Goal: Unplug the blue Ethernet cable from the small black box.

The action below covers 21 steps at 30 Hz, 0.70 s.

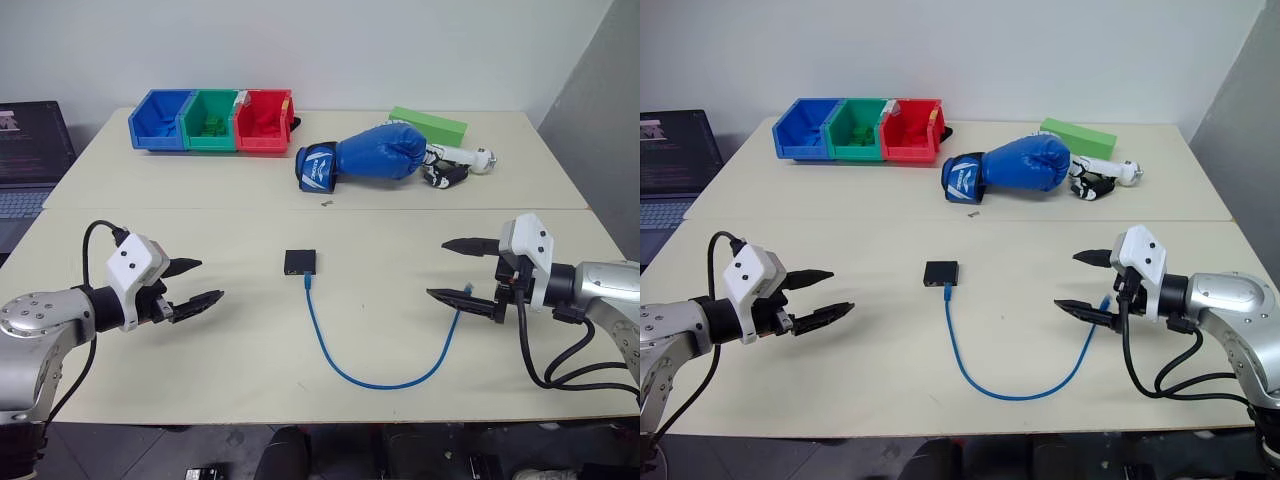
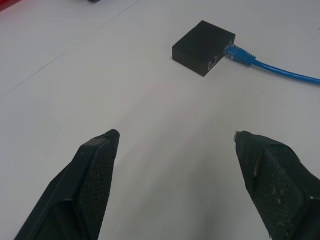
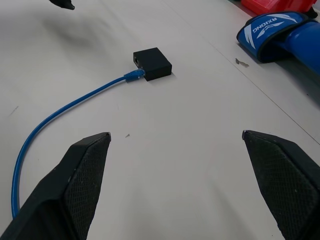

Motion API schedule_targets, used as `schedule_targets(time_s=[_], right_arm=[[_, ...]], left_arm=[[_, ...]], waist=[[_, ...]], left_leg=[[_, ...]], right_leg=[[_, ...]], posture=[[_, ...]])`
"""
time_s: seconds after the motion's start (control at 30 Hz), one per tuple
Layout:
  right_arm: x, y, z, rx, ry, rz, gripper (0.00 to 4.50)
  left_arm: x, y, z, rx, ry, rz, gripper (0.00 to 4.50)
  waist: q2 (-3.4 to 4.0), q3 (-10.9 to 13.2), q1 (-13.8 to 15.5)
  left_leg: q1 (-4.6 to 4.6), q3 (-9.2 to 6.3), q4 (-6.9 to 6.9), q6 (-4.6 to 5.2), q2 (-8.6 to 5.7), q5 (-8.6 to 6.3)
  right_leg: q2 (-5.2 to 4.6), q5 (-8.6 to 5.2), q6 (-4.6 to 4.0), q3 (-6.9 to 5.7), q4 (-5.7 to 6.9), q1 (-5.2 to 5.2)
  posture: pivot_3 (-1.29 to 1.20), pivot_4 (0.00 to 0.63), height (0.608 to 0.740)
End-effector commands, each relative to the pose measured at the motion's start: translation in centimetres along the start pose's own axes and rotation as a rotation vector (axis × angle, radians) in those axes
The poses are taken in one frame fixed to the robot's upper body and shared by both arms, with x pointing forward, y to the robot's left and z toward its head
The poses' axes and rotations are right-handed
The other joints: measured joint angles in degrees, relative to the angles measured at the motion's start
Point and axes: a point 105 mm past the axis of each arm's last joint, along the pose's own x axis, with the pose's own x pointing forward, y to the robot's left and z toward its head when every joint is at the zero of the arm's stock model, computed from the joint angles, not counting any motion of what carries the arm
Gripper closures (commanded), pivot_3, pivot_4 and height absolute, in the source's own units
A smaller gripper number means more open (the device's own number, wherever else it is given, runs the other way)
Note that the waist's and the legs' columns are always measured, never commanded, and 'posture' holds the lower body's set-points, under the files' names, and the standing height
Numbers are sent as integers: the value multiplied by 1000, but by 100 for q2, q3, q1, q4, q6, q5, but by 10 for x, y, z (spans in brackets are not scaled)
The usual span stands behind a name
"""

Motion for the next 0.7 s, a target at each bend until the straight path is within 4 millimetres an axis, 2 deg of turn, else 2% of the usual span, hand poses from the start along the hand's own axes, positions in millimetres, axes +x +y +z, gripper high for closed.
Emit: schedule_targets(time_s=[0.03,0.2,0.37,0.53,0.6,0.7], right_arm=[[-5,-2,9,-47,-17,-14,18],[-2,4,5,-31,-10,2,18],[11,18,0,32,-30,32,18],[51,34,-14,155,-68,-34,18],[81,42,-27,185,-50,-89,18],[116,52,-31,198,-42,-94,18]], left_arm=[[-4,-1,20,55,-77,-13,570],[-4,-9,21,77,-79,-32,570],[-3,-16,19,81,-69,-55,570],[1,-26,17,71,-58,-89,570],[3,-30,17,77,-61,-131,570],[1,-31,17,81,-50,-191,570]], waist=[[0,0,0],[0,0,0],[0,0,1],[-1,0,-12],[1,0,-10],[1,0,-13]], left_leg=[[0,0,0,0,0,0],[0,0,0,0,0,0],[0,0,0,0,1,0],[2,-2,-2,0,6,0],[-1,-2,-2,0,4,0],[-1,-1,-3,-1,3,1]], right_leg=[[0,0,0,0,0,0],[0,0,0,2,0,0],[0,0,0,3,0,0],[2,0,0,4,2,0],[3,0,0,3,4,-4],[6,0,0,3,5,-8]], posture=[[0,150,740],[0,150,740],[0,150,740],[0,150,740],[0,150,740],[0,150,740]])
